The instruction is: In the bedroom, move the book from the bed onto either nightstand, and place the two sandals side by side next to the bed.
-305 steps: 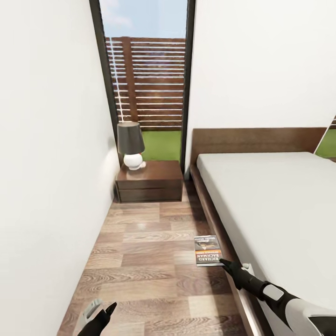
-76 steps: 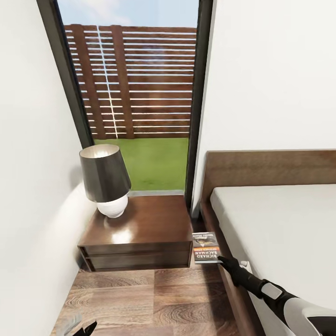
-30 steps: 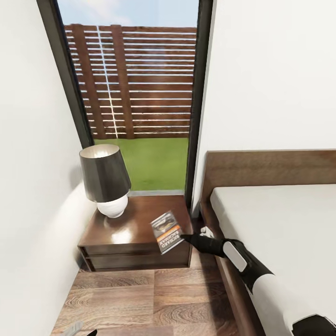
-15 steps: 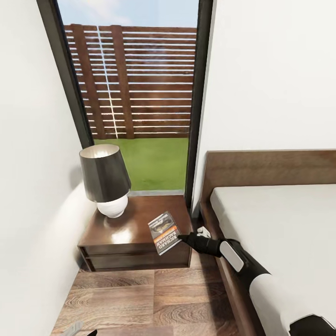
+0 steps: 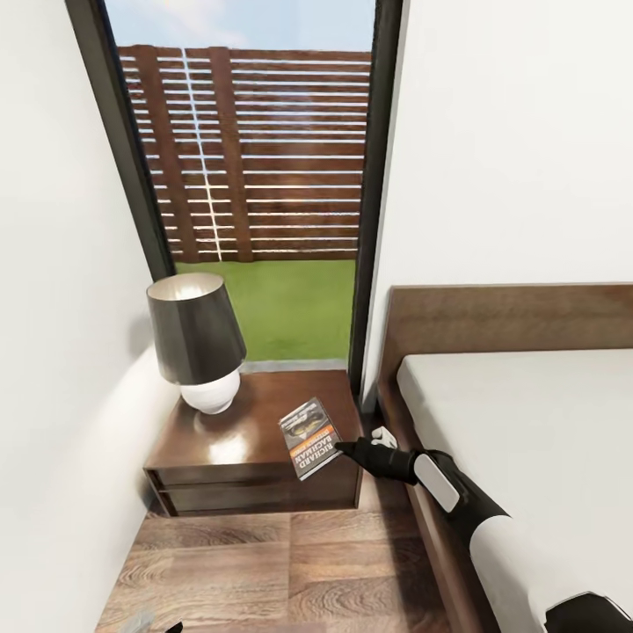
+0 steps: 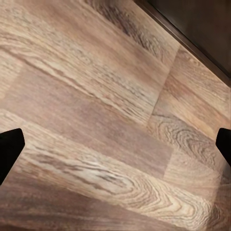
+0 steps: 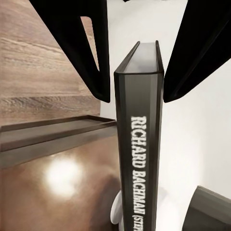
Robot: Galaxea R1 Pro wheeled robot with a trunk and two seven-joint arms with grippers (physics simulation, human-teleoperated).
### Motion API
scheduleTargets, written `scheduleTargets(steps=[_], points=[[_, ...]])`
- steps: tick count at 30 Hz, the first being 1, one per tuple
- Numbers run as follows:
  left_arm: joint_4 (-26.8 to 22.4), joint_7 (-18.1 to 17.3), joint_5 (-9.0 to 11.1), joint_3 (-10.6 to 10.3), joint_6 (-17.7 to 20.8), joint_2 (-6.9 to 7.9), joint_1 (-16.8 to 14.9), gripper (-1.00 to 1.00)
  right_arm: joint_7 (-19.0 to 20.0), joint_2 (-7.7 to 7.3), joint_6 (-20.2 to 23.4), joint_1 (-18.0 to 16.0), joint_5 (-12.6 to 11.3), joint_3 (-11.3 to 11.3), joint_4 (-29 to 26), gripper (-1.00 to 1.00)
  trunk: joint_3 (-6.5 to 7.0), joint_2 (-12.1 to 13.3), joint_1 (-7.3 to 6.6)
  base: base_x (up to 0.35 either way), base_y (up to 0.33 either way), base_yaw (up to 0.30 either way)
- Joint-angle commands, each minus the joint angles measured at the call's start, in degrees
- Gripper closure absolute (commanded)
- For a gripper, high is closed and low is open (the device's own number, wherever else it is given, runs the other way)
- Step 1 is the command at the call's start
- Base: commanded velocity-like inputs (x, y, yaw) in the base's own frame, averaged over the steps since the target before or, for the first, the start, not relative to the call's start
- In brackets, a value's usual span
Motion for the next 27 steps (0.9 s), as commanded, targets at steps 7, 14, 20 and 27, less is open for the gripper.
scheduleTargets(steps=[7, 14, 20, 27], points=[[0.08, -0.15, 0.34, -0.49, -0.26, 0.05, -0.03, -1.0, 0.07, -0.06, 0.02, -0.04, -0.25, 0.3, -0.02, 1.0, -0.05, -0.02, 0.01, 0.174, 0.0, 0.0], [0.11, -0.14, 0.33, -0.49, -0.26, 0.09, -0.03, -1.0, 0.04, -0.06, 0.02, -0.04, -0.25, 0.32, -0.02, 1.0, -0.05, -0.02, 0.01, 0.189, 0.0, 0.0], [0.1, -0.13, 0.34, -0.49, -0.26, 0.1, 0.02, -1.0, 0.01, -0.06, 0.06, -0.04, -0.25, 0.22, -0.02, 1.0, -0.05, -0.02, 0.01, 0.192, 0.0, 0.0], [0.1, -0.12, 0.35, -0.49, -0.26, 0.1, 0.08, -1.0, -0.03, -0.06, 0.07, -0.04, -0.25, 0.16, -0.02, 1.0, -0.05, -0.02, 0.01, 0.192, 0.0, 0.0]])
